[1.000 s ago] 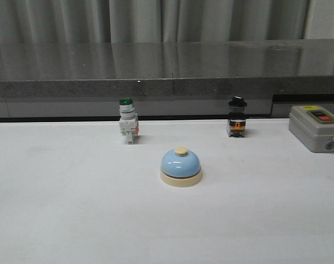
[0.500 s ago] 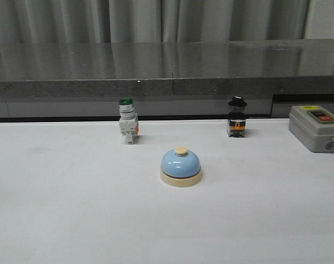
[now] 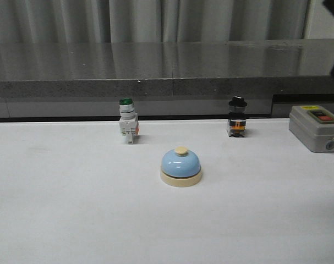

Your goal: Place and press bell with both arms

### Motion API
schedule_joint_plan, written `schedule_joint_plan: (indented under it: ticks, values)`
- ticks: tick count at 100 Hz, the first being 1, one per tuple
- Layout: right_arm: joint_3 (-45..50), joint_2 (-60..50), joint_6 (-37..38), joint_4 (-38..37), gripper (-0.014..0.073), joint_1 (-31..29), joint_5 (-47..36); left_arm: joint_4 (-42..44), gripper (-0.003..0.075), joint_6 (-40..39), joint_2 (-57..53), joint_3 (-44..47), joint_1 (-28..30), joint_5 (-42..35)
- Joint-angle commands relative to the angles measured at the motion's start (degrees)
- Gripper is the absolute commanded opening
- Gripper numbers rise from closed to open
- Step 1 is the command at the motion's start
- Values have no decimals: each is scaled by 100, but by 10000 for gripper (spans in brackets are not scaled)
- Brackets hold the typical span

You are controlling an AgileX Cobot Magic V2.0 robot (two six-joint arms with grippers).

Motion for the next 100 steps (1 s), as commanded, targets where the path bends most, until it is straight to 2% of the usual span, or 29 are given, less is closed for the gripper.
schedule_joint_plan:
  ticks: [1,20,44,75,100]
  values:
    - [-619,403,-123,54,-69,251,21,7,-20,-6,-169,239,-52,-427]
    - [-1711,1669,-274,54,-69,649,731,7,-20,-6,-169,239,-52,-427]
    - [-2849,2899,-515,61,-69,1005,1218,7,-20,-6,-169,239,-52,-427]
    - [-4141,3987,-532,67,-69,1197,1670,7,-20,-6,-169,239,-52,-427]
    - [-4773,4637,-532,67,-69,1242,1907,7,-20,-6,-169,239,-52,-427]
